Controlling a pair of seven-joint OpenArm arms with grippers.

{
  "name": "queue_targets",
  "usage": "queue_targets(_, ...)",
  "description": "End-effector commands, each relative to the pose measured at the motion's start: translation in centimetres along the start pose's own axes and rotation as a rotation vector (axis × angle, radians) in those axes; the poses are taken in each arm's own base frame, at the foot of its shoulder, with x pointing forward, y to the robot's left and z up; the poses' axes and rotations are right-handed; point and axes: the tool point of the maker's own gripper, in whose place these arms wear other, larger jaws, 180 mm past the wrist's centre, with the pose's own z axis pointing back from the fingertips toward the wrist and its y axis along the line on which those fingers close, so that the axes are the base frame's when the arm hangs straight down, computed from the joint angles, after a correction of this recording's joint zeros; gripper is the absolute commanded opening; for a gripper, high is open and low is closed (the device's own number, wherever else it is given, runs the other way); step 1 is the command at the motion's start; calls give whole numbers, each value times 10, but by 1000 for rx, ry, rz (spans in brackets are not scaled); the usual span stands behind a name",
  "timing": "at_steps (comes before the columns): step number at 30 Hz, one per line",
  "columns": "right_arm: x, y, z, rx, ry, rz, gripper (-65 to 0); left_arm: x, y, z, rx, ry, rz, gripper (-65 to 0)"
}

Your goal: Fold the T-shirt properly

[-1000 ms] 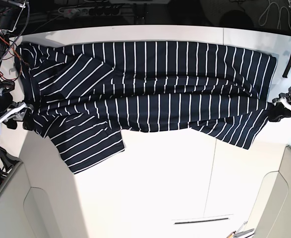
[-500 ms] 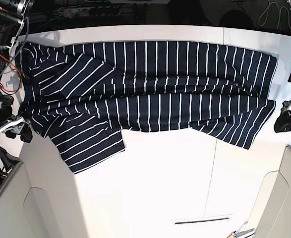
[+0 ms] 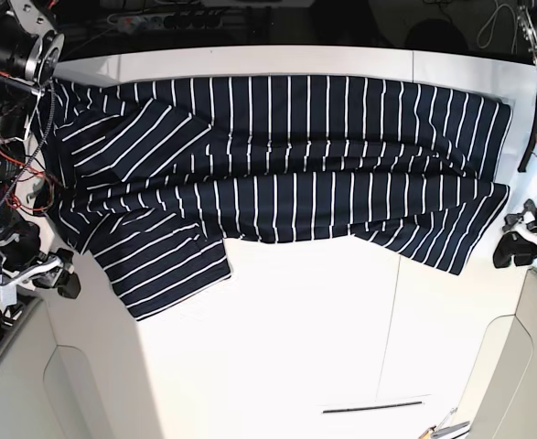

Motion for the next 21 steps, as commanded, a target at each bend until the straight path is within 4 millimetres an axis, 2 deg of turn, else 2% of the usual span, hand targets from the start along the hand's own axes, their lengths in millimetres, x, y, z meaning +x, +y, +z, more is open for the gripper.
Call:
queue_targets(1, 27, 3, 0, 14, -67, 22, -254, 26, 4, 1, 0, -70, 6, -271)
queue_targets(6, 5, 7, -11, 11, -17, 75, -254, 19, 4, -17, -19, -80, 95, -271)
queue_targets(12, -16, 2, -15, 2, 28, 64, -254, -3, 5, -29, -14, -45, 168, -271)
queue_targets(16, -20, 1, -16, 0, 38, 58, -254, -25, 3, -36, -1, 13, 157, -271)
queue_targets(21, -20, 1, -16, 2, 36, 55, -254, -34, 12, -37, 56, 27, 153, -271)
